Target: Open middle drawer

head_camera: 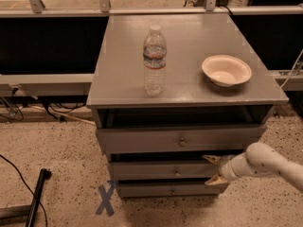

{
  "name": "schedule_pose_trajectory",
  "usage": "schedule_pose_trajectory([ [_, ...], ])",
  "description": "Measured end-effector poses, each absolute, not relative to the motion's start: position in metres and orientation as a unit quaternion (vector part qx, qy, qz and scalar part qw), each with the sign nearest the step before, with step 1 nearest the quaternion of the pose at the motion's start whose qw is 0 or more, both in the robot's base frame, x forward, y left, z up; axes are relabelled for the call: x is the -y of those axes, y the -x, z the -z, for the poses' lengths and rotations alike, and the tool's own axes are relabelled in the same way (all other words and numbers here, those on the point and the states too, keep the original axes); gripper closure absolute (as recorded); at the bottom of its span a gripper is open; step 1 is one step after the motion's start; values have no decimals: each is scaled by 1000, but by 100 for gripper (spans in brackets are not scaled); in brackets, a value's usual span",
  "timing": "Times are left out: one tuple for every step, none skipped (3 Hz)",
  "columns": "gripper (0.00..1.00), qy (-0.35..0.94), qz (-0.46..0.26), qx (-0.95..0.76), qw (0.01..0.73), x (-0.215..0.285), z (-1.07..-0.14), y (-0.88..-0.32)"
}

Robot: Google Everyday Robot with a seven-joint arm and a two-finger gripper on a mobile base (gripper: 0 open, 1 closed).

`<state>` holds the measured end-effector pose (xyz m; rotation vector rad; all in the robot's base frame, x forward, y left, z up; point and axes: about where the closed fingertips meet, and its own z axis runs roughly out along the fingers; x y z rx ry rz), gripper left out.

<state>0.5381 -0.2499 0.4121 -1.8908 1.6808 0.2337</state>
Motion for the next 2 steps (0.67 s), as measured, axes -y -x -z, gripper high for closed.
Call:
schedule_pose_trajectory([
  [44, 714, -101, -623, 304, 243, -421, -518],
  [44, 715, -115, -617, 306, 240, -429, -499],
])
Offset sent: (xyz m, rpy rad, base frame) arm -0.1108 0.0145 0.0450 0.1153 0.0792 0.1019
